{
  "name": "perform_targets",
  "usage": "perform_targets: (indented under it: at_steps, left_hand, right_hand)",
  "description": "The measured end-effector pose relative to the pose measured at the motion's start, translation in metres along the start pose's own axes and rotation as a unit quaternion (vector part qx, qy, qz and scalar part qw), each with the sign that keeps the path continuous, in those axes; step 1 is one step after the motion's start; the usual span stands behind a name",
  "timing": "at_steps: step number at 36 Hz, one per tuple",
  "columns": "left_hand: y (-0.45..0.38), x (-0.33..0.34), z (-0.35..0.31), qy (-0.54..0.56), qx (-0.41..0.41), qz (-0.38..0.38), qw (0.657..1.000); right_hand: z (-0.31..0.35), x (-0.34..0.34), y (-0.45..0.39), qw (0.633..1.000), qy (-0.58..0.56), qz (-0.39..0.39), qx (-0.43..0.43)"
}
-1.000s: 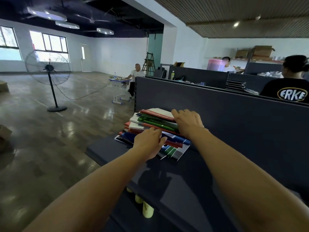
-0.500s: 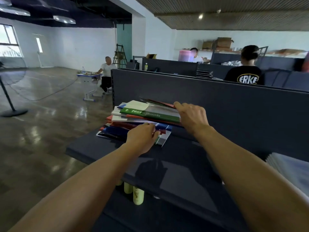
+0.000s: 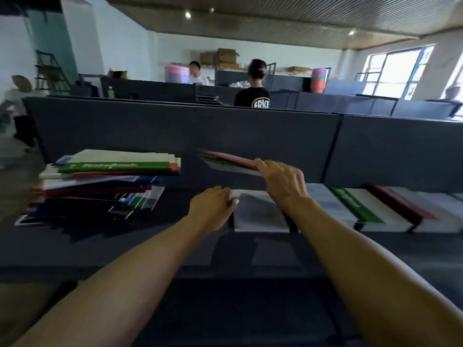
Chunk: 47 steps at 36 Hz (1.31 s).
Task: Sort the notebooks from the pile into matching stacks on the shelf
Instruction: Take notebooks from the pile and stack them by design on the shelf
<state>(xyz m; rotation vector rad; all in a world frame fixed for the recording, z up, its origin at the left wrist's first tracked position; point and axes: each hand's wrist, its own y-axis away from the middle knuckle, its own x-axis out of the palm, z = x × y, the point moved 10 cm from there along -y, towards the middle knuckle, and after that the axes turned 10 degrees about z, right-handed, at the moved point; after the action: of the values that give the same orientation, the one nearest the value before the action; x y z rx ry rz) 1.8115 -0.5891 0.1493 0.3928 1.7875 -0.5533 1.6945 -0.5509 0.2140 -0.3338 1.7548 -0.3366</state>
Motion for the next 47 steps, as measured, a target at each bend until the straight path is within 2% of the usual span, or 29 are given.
perform_targets:
  at_steps: [8, 11, 17, 18, 19, 20, 21, 23, 24, 26, 28, 29, 32, 35, 37, 40, 43, 47]
  left_hand:
    - [-0.013, 0.028, -0.134, 0.002, 0.061, 0.031, 0.998]
    - [-0.014, 0.045, -0.191, 0.004, 0.084, 0.046, 0.995]
    - [-0.021, 0.092, -0.279, 0.042, 0.115, 0.105, 0.987]
    - [-0.022, 0.098, -0.292, 0.104, 0.107, 0.117, 0.982]
    - [-0.021, 0.099, -0.302, 0.211, 0.094, 0.122, 0.965]
    - [-0.021, 0.099, -0.312, 0.325, 0.083, 0.121, 0.934]
    - [-0.02, 0.1, -0.323, 0.436, 0.069, 0.131, 0.888]
    - [-0.015, 0.114, -0.347, 0.627, 0.018, 0.192, 0.755]
    - [-0.013, 0.12, -0.358, 0.688, -0.004, 0.21, 0.695]
    - [-0.013, 0.123, -0.375, 0.767, -0.039, 0.214, 0.604]
    - [-0.018, 0.124, -0.381, 0.815, -0.067, 0.186, 0.544]
    - [-0.02, 0.124, -0.382, 0.827, -0.077, 0.166, 0.531]
    - [-0.028, 0.125, -0.379, 0.822, -0.089, 0.13, 0.547]
    - [-0.039, 0.134, -0.372, 0.801, -0.096, 0.127, 0.577]
    - [-0.048, 0.141, -0.369, 0.785, -0.088, 0.144, 0.596]
    - [-0.062, 0.148, -0.363, 0.765, -0.077, 0.159, 0.62]
    - [-0.069, 0.158, -0.361, 0.746, -0.082, 0.186, 0.634]
    - [-0.074, 0.168, -0.37, 0.716, -0.089, 0.224, 0.655]
  right_hand:
    - [-0.111, -0.011, 0.081, 0.996, 0.052, 0.018, 0.068]
    - [-0.154, -0.017, 0.113, 0.995, 0.054, -0.01, 0.086]
    - [-0.207, -0.021, 0.164, 0.994, 0.06, -0.043, 0.083]
    - [-0.216, -0.02, 0.172, 0.993, 0.061, -0.044, 0.085]
    - [-0.225, -0.019, 0.177, 0.994, 0.056, -0.049, 0.086]
    - [-0.233, -0.018, 0.183, 0.994, 0.049, -0.052, 0.086]
    - [-0.24, -0.017, 0.189, 0.994, 0.046, -0.055, 0.087]
    - [-0.249, -0.013, 0.199, 0.994, 0.038, -0.058, 0.085]
    - [-0.252, -0.011, 0.204, 0.994, 0.034, -0.056, 0.082]
    - [-0.258, -0.009, 0.212, 0.995, 0.031, -0.052, 0.077]
    - [-0.261, -0.005, 0.216, 0.997, 0.012, -0.04, 0.066]
    - [-0.262, -0.003, 0.217, 0.998, 0.003, -0.033, 0.056]
    - [-0.267, 0.003, 0.216, 0.999, -0.028, 0.006, 0.033]
    - [-0.281, 0.016, 0.212, 0.993, -0.062, 0.084, 0.057]
    - [-0.3, 0.022, 0.213, 0.98, -0.122, 0.112, 0.114]
    - [-0.34, 0.027, 0.216, 0.953, -0.172, 0.092, 0.231]
    - [-0.379, 0.047, 0.223, 0.916, -0.196, 0.106, 0.335]
    - [-0.418, 0.095, 0.235, 0.823, -0.322, 0.166, 0.437]
